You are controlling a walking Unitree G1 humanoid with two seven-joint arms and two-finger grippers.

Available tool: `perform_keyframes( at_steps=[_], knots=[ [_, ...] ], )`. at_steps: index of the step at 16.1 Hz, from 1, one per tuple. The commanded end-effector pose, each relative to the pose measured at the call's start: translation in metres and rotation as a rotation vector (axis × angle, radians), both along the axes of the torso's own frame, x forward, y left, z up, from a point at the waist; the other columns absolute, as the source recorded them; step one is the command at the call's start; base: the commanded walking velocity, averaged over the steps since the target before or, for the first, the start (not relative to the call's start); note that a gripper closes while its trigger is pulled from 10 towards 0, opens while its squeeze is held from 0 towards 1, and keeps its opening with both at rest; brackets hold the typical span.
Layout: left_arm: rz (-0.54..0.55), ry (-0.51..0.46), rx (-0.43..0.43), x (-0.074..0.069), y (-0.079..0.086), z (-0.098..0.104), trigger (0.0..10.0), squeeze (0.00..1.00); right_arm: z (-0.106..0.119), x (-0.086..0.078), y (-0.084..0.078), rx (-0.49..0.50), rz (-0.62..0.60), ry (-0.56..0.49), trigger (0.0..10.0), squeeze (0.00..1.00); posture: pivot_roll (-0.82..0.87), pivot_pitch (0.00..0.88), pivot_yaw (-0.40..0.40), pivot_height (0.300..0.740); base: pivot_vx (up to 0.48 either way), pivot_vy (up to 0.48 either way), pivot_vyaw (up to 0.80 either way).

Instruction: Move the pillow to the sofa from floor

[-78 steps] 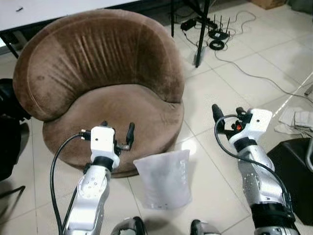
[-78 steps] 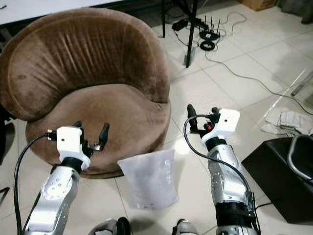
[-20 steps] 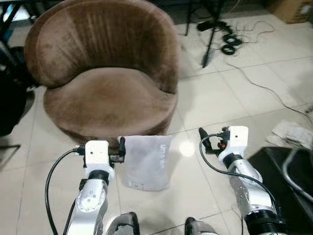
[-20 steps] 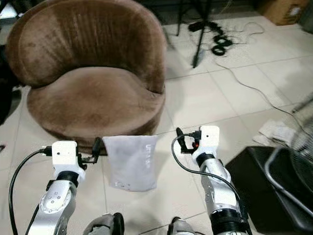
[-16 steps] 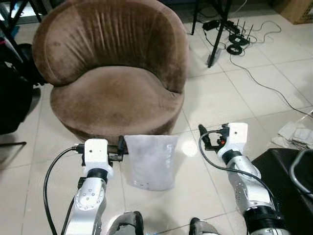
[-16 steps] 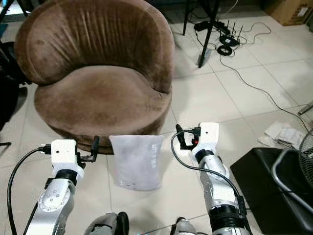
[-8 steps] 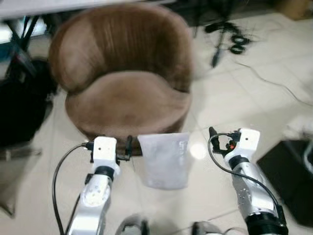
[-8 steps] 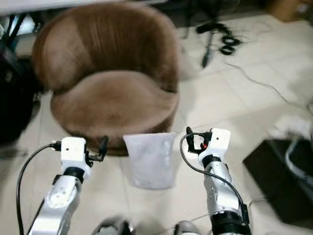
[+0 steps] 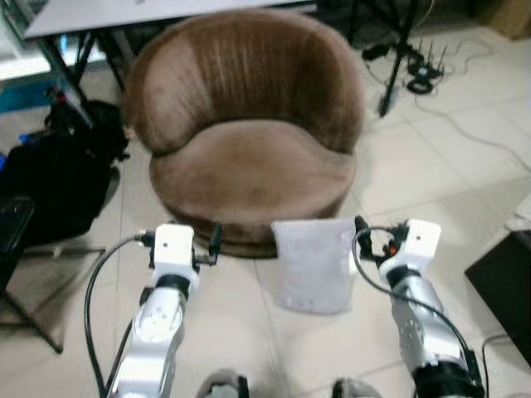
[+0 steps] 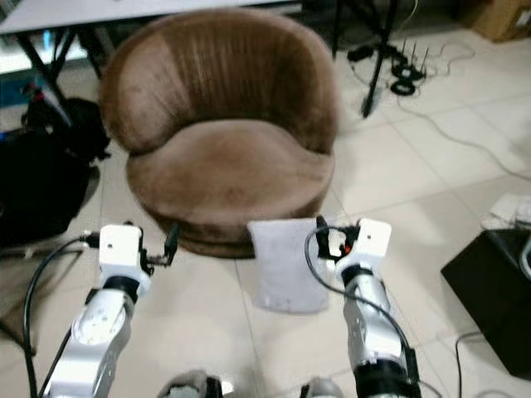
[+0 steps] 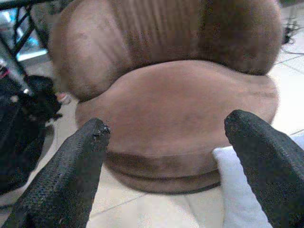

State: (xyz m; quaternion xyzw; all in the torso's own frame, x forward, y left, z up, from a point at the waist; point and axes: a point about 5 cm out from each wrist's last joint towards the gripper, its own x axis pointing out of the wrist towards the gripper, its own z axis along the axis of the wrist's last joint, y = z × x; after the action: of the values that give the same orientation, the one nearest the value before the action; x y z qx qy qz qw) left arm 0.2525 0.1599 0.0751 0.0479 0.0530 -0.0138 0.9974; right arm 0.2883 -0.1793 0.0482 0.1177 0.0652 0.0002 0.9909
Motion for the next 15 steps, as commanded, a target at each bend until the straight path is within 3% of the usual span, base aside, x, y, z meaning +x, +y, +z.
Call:
perform_keyframes(
  at_steps=[1, 10, 13, 15],
  knots=[
    [0.026, 0.013, -0.002, -0.003, 0.004, -0.003, 10.0, 0.00, 0.000, 0.002, 0.007, 0.003, 0.031, -0.001, 10.0, 0.00, 0.03, 0.107, 0.054, 0.740, 0.000, 0.371, 0.00],
    [0.061, 0.020, -0.030, 0.003, 0.008, -0.004, 10.0, 0.00, 0.006, 0.013, 0.011, -0.015, 0.069, -0.004, 10.0, 0.00, 0.02, 0.140, 0.042, 0.740, 0.000, 0.368, 0.00],
    [0.071, 0.032, 0.021, 0.003, 0.011, -0.005, 10.0, 0.00, 0.004, 0.011, 0.010, -0.013, 0.066, 0.000, 10.0, 0.00, 0.03, 0.147, 0.045, 0.740, 0.000, -0.320, 0.00],
    [0.074, 0.025, -0.022, 0.001, 0.011, -0.005, 10.0, 0.00, 0.003, 0.009, 0.011, -0.011, 0.066, 0.003, 10.0, 0.00, 0.03, 0.146, 0.049, 0.740, 0.000, -0.240, 0.00]
  ],
)
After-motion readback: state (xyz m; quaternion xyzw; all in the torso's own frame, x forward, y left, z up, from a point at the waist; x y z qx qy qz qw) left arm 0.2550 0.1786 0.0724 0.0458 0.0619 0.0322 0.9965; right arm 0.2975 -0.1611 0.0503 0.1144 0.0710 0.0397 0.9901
